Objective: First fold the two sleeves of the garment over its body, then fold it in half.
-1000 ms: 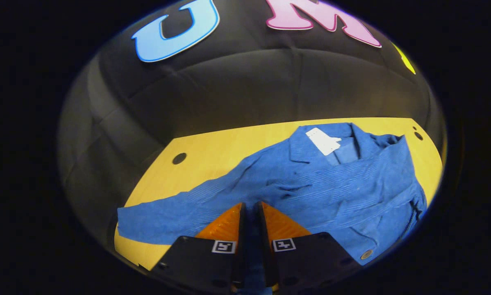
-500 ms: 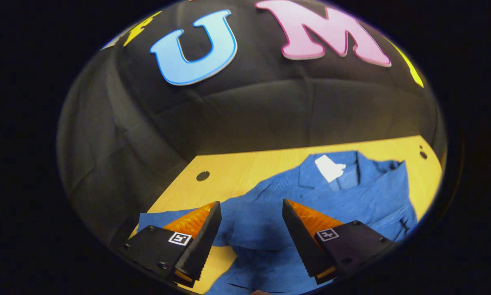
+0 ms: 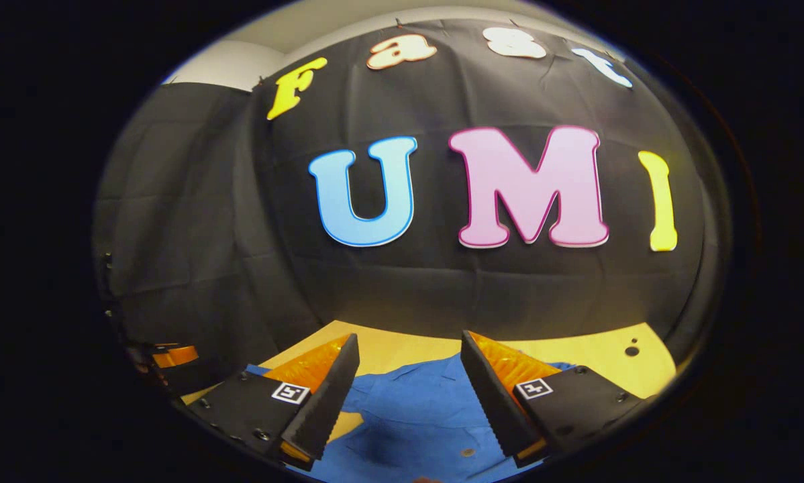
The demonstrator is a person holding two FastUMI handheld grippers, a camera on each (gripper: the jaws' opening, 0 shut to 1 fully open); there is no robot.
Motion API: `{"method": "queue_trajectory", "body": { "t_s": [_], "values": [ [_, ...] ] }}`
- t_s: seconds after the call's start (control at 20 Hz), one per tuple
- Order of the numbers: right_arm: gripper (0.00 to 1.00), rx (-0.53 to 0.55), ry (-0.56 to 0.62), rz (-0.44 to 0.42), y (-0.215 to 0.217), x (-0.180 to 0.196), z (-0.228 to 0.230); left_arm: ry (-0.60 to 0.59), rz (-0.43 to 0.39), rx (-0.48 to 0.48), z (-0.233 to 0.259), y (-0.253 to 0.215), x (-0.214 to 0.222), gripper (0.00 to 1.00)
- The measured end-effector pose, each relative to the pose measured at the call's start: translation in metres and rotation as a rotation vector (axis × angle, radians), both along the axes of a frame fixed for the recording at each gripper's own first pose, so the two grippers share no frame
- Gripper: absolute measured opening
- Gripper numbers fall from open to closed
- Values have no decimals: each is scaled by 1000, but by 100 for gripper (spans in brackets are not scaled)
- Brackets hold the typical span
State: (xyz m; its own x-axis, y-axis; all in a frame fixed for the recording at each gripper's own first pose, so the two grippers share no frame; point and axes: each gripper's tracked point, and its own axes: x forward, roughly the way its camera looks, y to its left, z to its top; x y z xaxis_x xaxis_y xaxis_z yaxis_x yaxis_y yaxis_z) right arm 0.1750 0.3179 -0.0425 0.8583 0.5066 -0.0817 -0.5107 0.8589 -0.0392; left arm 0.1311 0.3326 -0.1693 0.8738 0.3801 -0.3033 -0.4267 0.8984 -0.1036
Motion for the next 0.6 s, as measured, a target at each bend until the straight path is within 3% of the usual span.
{"method": "queue_trajectory", "body": {
  "t_s": [0.1, 0.25, 0.6],
  "values": [
    [95, -39, 35, -32, -37, -9, -6, 151, 32, -85, -45, 11, 0, 82],
    [95, -17, 52, -92, -78, -17, 7, 253, 70, -169, -78, 22, 18, 84],
    [95, -17, 65, -219, -159, -36, 22, 383, 49, -74, -110, 49, 64, 84]
  ]
}}
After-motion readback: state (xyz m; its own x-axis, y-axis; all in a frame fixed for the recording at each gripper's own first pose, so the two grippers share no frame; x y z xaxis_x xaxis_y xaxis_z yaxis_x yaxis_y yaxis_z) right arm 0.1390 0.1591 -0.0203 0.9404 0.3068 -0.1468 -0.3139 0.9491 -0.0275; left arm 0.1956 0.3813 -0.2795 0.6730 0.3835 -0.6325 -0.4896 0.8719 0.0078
